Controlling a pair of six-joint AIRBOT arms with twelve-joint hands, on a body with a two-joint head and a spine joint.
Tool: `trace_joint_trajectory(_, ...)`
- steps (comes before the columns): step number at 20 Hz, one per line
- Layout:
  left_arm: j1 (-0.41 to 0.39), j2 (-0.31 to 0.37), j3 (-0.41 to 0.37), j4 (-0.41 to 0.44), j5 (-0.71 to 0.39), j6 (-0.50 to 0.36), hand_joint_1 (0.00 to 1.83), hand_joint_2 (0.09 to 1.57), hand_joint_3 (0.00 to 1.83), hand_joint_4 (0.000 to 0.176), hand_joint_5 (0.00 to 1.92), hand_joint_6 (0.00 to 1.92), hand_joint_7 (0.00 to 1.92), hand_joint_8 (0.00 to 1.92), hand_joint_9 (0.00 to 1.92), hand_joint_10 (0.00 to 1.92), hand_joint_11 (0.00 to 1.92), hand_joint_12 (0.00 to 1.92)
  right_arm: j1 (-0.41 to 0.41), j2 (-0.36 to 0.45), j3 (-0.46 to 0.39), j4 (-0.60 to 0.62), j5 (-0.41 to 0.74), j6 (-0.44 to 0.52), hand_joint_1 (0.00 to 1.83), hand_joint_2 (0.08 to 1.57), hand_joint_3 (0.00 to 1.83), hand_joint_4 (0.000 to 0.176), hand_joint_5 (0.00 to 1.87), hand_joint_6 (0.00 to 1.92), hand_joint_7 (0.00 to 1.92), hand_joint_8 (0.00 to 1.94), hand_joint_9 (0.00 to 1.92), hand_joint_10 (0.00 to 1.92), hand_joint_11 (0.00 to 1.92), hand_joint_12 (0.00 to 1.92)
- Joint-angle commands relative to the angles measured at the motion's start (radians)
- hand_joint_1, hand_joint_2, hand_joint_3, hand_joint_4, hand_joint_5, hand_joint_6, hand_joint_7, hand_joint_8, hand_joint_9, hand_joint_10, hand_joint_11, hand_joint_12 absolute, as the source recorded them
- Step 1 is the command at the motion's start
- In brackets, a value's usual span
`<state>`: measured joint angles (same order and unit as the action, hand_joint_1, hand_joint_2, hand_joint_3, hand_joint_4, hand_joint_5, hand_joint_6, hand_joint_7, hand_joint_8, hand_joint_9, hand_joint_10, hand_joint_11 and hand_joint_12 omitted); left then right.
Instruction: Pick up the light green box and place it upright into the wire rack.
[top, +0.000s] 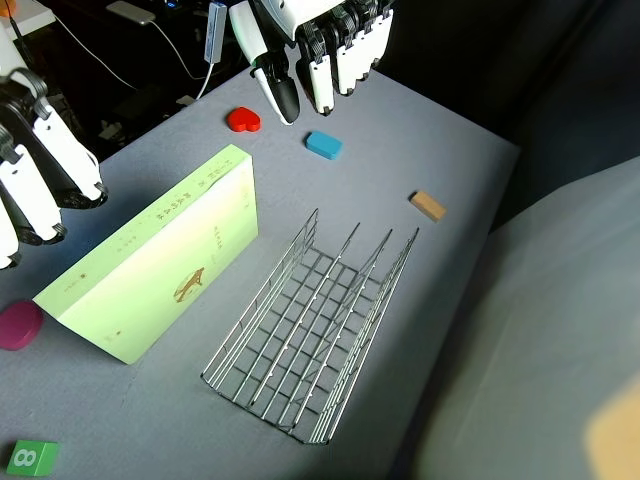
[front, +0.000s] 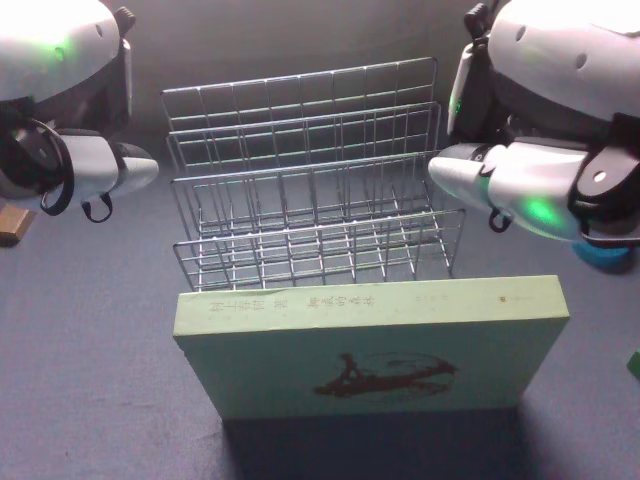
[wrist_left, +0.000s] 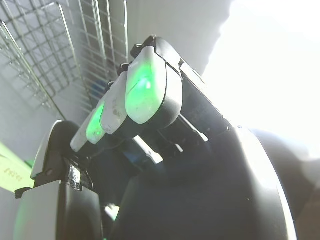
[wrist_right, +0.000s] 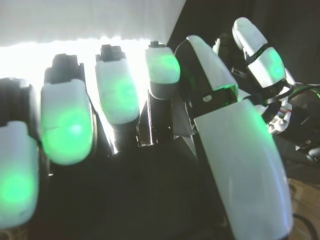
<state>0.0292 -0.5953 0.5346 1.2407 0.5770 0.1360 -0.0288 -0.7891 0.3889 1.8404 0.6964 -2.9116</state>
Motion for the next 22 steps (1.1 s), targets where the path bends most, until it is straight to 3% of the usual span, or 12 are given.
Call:
trace_joint_trajectory(1,-0.012,0.003,-0.003,0.061,-0.016,0.007,0.14,1.09,0.12,0.037,0.31,0.07,0.25,0.05,0.18,0.08,0.00,0.62,0.015,-0.005,-0.003,-0.059,-0.010,-0.003,0.11,0.95,0.17,0.056,0.04,0.04,0.09,0.04,0.04,0.05,0.00,0.59)
trace_joint_trajectory(3,-0.011,0.003,-0.003,0.059,-0.013,0.007,0.14,1.09,0.12,0.037,0.31,0.07,0.25,0.05,0.18,0.08,0.00,0.62,0.014,-0.019,-0.003,-0.059,0.006,-0.004,0.11,0.95,0.17,0.056,0.04,0.04,0.09,0.04,0.04,0.05,0.00,0.59)
trace_joint_trajectory(5,-0.007,0.003,-0.003,0.059,-0.013,0.007,0.14,1.15,0.02,0.038,0.34,0.01,0.27,0.01,0.20,0.02,0.00,0.61,0.014,-0.037,-0.003,-0.059,0.026,-0.004,0.11,1.03,0.02,0.055,0.05,0.00,0.10,0.00,0.05,0.00,0.00,0.58)
trace_joint_trajectory(10,0.007,0.008,0.016,0.058,-0.014,0.010,0.14,1.15,0.01,0.038,0.34,0.01,0.27,0.00,0.20,0.01,0.00,0.60,0.012,-0.104,-0.003,-0.087,0.091,0.008,0.11,1.02,0.01,0.055,0.05,0.00,0.11,0.00,0.04,0.00,0.00,0.58)
trace_joint_trajectory(13,0.028,0.015,0.036,0.058,-0.026,0.019,0.15,1.15,0.01,0.038,0.35,0.01,0.27,0.00,0.20,0.01,0.00,0.60,-0.021,-0.151,-0.001,-0.199,0.145,0.061,0.15,1.01,0.00,0.054,0.05,0.00,0.10,0.00,0.04,0.00,0.00,0.58)
trace_joint_trajectory(17,0.041,0.037,0.058,0.058,-0.017,0.043,0.15,1.15,0.01,0.039,0.35,0.01,0.27,0.00,0.21,0.01,0.00,0.60,-0.026,-0.187,0.002,-0.181,0.154,0.057,0.43,0.96,0.00,0.050,0.05,0.00,0.11,0.00,0.05,0.00,0.00,0.64)
trace_joint_trajectory(20,0.043,0.048,0.079,0.058,-0.024,0.068,0.15,1.15,0.01,0.039,0.35,0.01,0.27,0.00,0.21,0.01,0.00,0.60,-0.011,-0.220,0.018,-0.059,0.153,0.043,0.64,0.94,0.00,0.050,0.05,0.00,0.11,0.00,0.05,0.00,0.00,0.63)
trace_joint_trajectory(22,0.016,0.055,0.080,0.028,0.010,0.165,0.15,1.15,0.01,0.039,0.35,0.01,0.27,0.00,0.21,0.01,0.00,0.60,-0.006,-0.247,0.036,0.026,0.153,0.012,0.72,0.90,0.00,0.050,0.07,0.00,0.11,0.00,0.05,0.00,0.00,0.58)
